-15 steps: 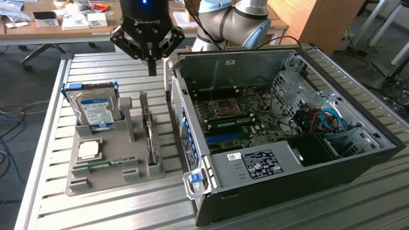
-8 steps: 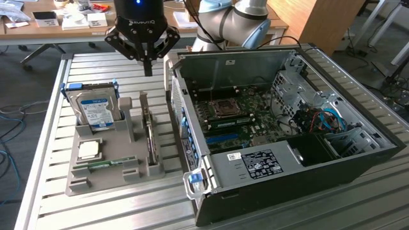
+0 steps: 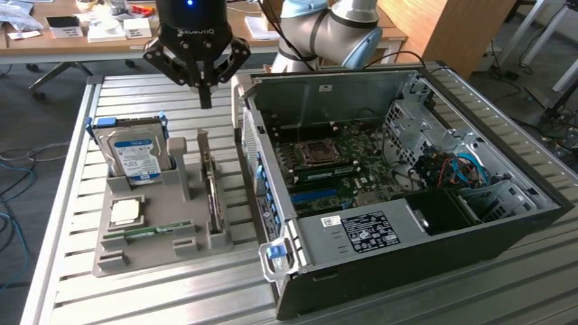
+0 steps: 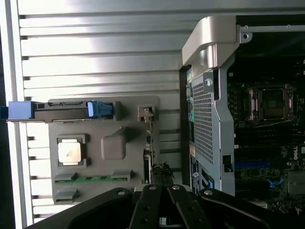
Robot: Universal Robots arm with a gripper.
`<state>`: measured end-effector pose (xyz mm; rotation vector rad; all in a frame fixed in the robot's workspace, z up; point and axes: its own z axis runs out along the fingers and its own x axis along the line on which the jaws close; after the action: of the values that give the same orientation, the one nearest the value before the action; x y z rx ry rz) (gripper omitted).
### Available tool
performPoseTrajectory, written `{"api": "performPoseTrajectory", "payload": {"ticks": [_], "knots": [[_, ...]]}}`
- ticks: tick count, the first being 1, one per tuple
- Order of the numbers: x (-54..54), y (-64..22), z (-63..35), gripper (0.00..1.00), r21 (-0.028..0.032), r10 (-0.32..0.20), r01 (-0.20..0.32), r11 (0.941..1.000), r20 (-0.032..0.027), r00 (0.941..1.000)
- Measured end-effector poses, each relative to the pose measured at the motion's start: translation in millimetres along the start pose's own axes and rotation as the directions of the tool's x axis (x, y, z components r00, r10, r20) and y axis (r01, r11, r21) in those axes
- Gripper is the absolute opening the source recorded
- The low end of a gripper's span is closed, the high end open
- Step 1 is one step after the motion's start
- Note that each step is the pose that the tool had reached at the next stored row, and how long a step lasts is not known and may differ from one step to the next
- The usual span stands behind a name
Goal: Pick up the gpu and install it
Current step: 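Reach for the gpu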
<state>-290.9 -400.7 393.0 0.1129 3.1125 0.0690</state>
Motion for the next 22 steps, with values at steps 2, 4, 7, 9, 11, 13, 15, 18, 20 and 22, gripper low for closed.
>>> {"api": "performPoseTrajectory", "payload": {"ticks": [2,4,7,9,11,13,15,18,20,22], "knots": [[0.0,-1.0,0.0,0.11,0.0,0.0,0.0,1.0,0.0,1.0],[0.1,-1.5,0.1,0.11,0.0,0.0,0.0,1.0,0.0,1.0],[0.5,-2.2,0.0,0.11,0.0,-0.001,0.001,1.0,0.0,1.0],[1.1,-2.9,-0.1,0.11,0.0001,-0.001,0.001,1.0,-0.0001,1.0],[1.4,-3.1,0.0,0.11,0.0,-0.001,0.001,1.0,0.0,1.0],[1.9,-3.4,-0.1,0.11,0.0001,-0.001,0.001,1.0,0.0,1.0],[2.1,-3.9,-0.1,0.11,0.0,-0.001,0.001,1.0,0.0,1.0],[2.2,-5.1,-0.1,0.11,0.0001,-0.001,0.001,1.0,0.0,1.0],[2.4,-6.0,-0.1,0.11,0.0,-0.001,0.001,1.0,-0.0001,1.0],[2.6,-7.0,-0.2,0.11,0.0,-0.001,0.001,1.0,0.0,1.0]]}}
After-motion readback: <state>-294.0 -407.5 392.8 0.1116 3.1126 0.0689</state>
